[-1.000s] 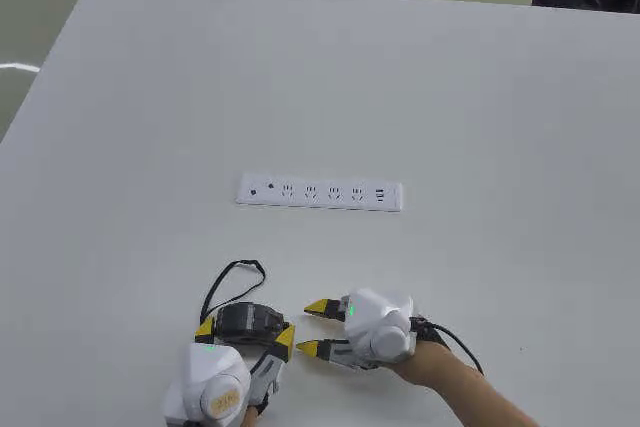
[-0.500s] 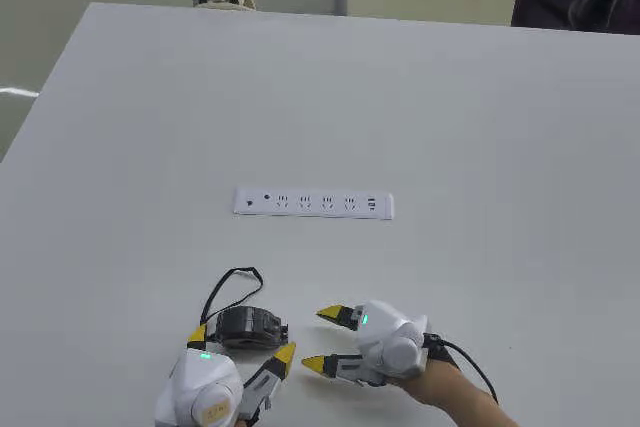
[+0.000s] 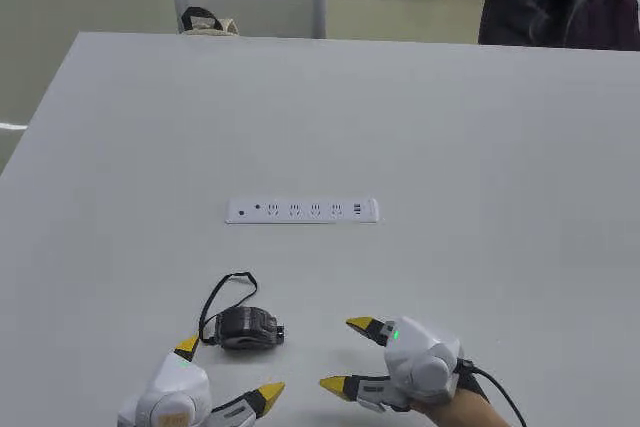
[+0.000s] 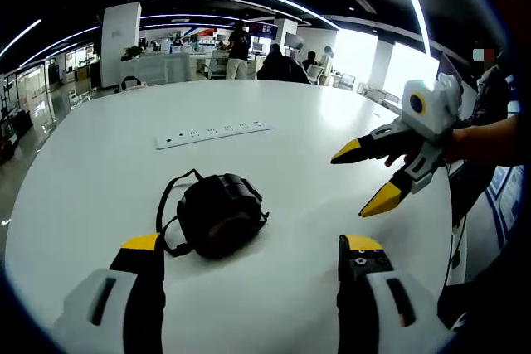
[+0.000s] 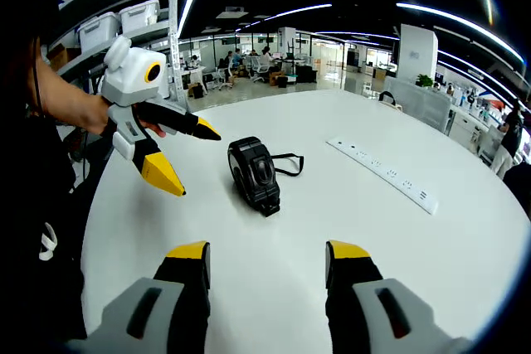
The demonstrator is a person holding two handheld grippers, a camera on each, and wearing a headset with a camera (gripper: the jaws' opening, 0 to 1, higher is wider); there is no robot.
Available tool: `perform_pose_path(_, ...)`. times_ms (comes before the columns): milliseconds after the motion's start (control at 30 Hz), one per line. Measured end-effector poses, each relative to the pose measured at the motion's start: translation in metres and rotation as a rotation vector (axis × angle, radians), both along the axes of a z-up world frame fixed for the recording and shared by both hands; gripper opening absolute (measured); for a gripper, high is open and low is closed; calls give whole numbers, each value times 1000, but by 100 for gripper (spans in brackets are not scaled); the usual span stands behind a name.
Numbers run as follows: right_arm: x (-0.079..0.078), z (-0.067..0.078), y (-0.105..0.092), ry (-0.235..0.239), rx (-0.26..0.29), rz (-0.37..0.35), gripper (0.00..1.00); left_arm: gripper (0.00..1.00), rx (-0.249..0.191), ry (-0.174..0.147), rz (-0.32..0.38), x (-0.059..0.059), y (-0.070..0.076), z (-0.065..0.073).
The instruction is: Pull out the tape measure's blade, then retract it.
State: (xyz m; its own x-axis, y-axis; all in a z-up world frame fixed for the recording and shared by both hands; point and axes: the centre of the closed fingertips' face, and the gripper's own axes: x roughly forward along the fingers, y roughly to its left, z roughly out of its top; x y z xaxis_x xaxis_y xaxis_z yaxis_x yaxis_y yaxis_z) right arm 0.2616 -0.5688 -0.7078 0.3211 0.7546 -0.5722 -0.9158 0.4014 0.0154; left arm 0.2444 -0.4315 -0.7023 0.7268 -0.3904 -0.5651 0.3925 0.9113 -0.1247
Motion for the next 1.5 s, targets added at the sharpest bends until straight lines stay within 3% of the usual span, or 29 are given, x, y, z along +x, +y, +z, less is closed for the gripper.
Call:
perform_pose_path(200,-17,15,-18,-6,16,-72,62,85,10,9,-75,-18,14,7)
perform_pose_path(400,-36,26,-39,7,37,-154,69,89,21,-6,-113,-32,38,19)
perform_pose_path(633,-55,34,-62,2,16,-203,76,95,72,-15,-151,-47,57,27)
perform_pose_path(733,-59,40,-72,-8,13,-226,79,98,69,-19,-156,-52,65,29)
perform_pose_path(1133,-77,64,-87,-14,55,-257,94,99,97,-23,-181,-75,77,39)
perform_pose_path(1433,-83,76,-100,-30,70,-294,96,99,102,-58,-175,-83,87,49)
perform_pose_path(1500,-84,77,-101,-31,66,-297,96,99,101,-52,-171,-85,88,49)
